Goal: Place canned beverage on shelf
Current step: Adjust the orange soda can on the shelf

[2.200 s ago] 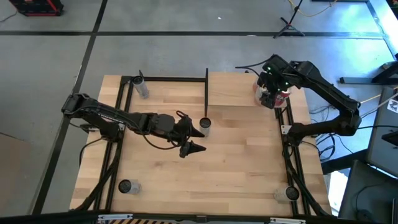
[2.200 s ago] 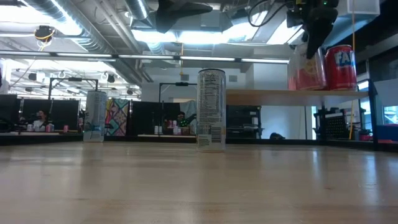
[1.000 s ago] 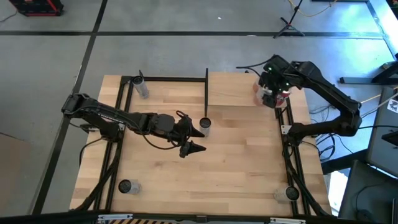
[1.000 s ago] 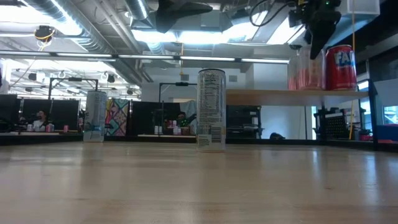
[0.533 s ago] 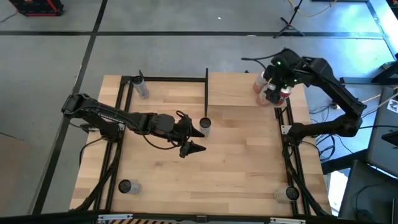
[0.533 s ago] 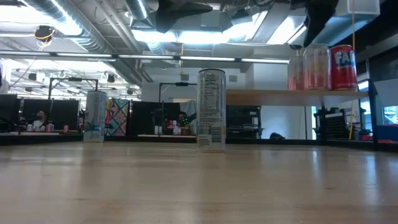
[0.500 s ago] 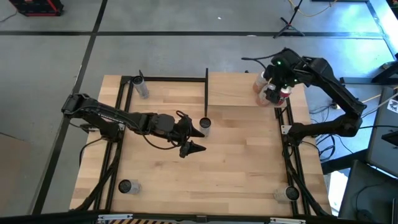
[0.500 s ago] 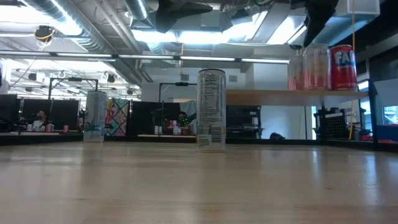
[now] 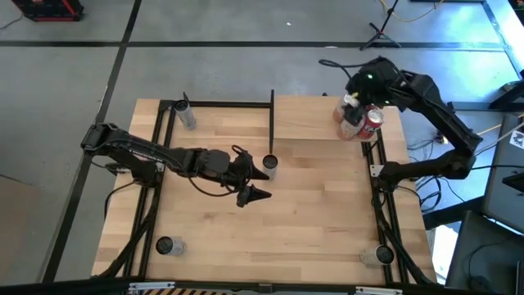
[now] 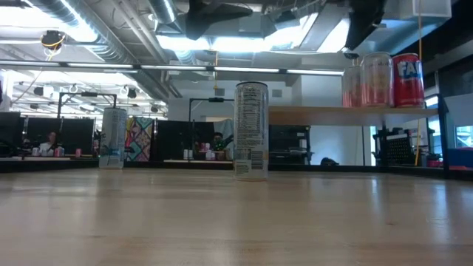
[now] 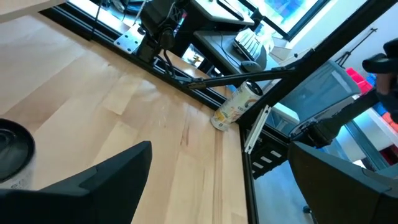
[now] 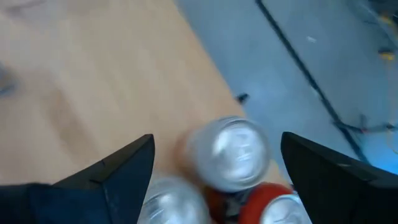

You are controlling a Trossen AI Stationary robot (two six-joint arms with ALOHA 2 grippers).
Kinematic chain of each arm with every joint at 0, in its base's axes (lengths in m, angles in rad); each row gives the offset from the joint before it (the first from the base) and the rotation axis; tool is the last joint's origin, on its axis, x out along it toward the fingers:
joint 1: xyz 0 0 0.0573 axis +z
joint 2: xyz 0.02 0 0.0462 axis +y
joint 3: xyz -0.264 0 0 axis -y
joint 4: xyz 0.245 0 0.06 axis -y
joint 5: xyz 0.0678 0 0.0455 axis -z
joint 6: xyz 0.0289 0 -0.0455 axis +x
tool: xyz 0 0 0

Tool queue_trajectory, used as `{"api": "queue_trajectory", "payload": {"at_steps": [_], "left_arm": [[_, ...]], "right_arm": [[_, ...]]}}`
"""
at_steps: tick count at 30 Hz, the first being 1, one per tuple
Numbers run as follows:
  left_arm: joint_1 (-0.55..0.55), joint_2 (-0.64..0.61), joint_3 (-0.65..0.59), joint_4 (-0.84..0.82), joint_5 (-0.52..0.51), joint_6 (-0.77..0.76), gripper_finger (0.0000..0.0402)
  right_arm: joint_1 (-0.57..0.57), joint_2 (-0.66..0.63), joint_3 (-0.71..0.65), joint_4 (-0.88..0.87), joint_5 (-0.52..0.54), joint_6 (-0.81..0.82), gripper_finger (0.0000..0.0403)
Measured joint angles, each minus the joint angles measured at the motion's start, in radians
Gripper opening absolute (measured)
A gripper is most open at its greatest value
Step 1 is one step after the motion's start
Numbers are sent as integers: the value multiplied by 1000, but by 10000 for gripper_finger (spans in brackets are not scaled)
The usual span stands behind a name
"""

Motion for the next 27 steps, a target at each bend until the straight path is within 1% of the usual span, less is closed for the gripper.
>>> {"api": "queue_trajectory", "payload": {"at_steps": [2, 7, 12, 18, 27], "left_arm": [[7, 0, 0, 0, 0, 0, 373], [21, 0, 0, -1, 0, 1, 373], [22, 0, 0, -1, 0, 2, 373], [22, 0, 0, -1, 0, 2, 373], [22, 0, 0, -1, 0, 1, 373]], "right_arm": [[0, 32, 0, 13, 46, 11, 335], [0, 114, -1, 37, 74, 29, 335], [0, 179, -1, 30, 159, 20, 335], [0, 189, -1, -5, 227, 1, 335], [0, 189, -1, -23, 231, 8, 335]]}}
